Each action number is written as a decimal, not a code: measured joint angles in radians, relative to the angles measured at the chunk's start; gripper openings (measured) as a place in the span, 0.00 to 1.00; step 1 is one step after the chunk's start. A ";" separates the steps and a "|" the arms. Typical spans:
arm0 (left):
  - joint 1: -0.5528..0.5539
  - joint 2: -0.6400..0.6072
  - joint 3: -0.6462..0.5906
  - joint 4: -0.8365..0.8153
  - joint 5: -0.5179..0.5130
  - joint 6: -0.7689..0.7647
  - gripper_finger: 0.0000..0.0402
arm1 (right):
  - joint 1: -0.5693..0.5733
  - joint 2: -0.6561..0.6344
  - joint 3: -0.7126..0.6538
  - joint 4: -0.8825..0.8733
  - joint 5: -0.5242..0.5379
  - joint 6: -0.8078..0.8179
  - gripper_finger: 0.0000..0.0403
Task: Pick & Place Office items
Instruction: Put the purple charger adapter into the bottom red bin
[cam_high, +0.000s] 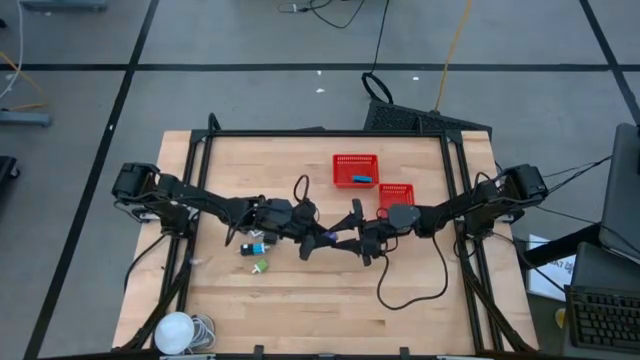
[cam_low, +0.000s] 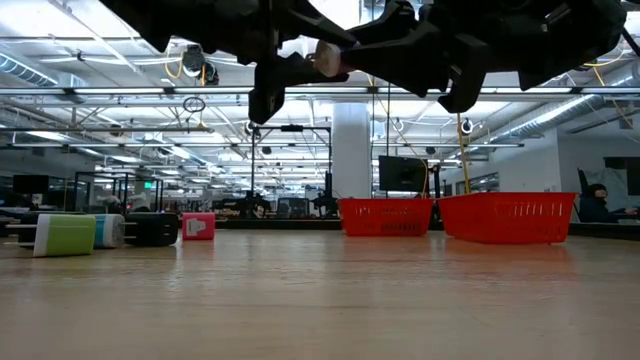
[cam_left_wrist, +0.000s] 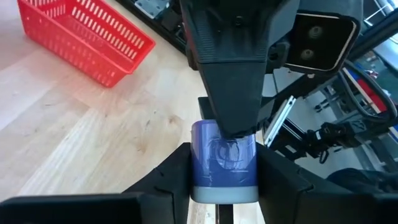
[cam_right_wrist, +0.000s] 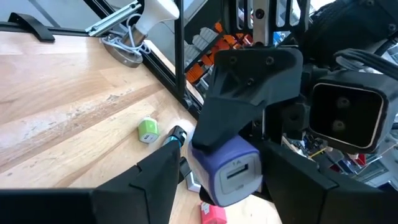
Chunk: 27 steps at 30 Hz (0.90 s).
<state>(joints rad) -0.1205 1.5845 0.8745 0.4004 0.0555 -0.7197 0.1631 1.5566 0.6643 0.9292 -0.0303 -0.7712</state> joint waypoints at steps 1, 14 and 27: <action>0.003 0.000 0.000 -0.001 0.000 0.000 0.34 | 0.000 0.000 0.000 0.001 0.001 0.000 0.50; 0.007 0.000 0.000 0.012 0.036 -0.019 0.37 | 0.001 -0.002 0.000 -0.027 -0.006 -0.001 0.32; 0.028 -0.039 -0.001 0.000 0.092 0.039 0.58 | 0.001 -0.002 0.001 -0.058 0.018 -0.003 0.31</action>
<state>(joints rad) -0.0929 1.5458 0.8734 0.4002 0.1475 -0.6810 0.1638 1.5547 0.6650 0.8715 -0.0126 -0.7744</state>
